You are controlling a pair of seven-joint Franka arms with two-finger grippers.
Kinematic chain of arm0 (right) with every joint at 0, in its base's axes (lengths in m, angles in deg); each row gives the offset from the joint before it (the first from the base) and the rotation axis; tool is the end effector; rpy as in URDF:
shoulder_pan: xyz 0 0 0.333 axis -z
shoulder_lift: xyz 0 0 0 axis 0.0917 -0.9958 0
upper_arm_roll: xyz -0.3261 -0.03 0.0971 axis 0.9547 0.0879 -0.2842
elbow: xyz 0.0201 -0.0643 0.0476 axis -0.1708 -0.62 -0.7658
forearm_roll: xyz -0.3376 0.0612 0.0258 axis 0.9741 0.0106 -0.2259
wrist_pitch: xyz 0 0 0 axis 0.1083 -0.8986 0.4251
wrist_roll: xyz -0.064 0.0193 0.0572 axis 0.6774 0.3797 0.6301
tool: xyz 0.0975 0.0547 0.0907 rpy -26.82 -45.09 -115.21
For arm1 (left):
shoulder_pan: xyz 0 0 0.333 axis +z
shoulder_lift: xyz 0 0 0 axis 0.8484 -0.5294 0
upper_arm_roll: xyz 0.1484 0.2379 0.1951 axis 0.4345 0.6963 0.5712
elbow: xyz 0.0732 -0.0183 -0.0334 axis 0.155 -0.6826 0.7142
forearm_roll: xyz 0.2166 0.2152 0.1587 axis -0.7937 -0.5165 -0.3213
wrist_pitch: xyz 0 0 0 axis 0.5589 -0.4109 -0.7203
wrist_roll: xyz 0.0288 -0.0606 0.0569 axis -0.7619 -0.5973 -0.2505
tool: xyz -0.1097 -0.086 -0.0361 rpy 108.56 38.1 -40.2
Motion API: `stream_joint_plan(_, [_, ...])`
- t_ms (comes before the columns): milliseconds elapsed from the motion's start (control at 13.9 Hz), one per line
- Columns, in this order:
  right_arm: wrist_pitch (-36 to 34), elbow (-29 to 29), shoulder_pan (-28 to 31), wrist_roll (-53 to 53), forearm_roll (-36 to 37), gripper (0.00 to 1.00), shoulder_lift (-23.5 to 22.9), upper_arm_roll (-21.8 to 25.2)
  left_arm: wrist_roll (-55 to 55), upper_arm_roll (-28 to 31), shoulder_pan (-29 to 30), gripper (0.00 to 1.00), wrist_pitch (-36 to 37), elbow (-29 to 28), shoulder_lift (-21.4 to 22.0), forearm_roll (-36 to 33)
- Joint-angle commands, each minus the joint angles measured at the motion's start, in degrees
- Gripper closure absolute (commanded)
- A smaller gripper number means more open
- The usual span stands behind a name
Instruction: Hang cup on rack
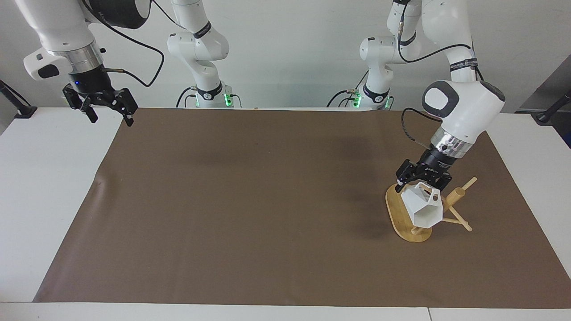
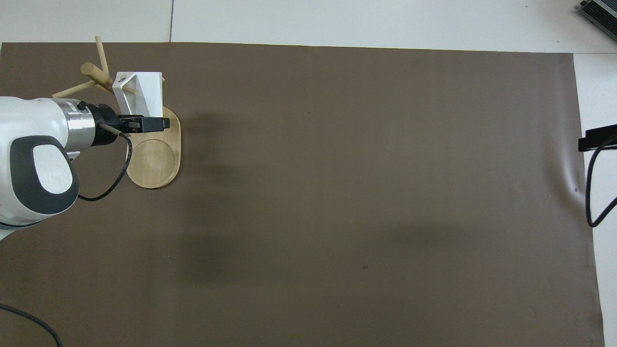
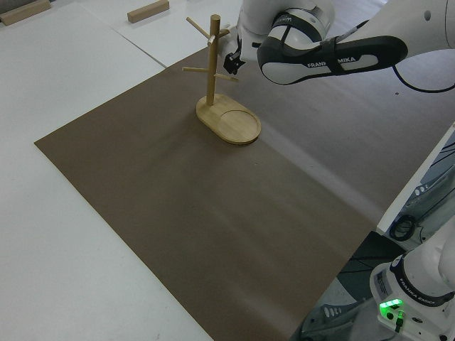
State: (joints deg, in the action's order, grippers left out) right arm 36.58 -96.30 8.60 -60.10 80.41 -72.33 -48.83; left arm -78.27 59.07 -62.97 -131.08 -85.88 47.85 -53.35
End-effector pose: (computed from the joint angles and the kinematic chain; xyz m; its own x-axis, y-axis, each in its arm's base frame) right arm 0.5053 -0.0735 0.6272 0.9922 -0.0793 0.0963 -0.0844 -0.9952 0.0505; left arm 0.5778 -0.0790 0.4538 -0.9358 0.0802 -0.3433 0.1934 0.9309 -0.3098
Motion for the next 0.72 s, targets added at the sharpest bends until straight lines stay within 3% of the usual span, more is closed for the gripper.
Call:
stream_joint_plan(0, [-0.4, -0.51, 0.62, 0.76, -0.25, 0.0, 0.34, -0.66, -11.87, -0.01, -0.25, 0.05, 3.73, -0.13, 2.29, -3.57])
stream_joint_plan(144, [-0.49, -0.69, 0.53, 0.76, -0.26, 0.0, 0.34, -0.57, -11.78, 0.17, 0.63, 0.0, 6.63, -0.13, 3.87, -4.18])
stream_joint_plan(431, [-0.49, -0.77, 0.53, 0.94, -0.26, 0.0, 0.34, -0.57, -10.64, 0.17, 1.07, 0.0, 12.78, -0.22, 8.09, -6.99])
stream_joint_plan(646, [-0.49, -0.77, 0.44, 0.94, -0.26, 0.0, 0.34, -0.57, -3.02, 0.26, 2.3, 0.0, 16.56, -0.13, 10.12, -8.05])
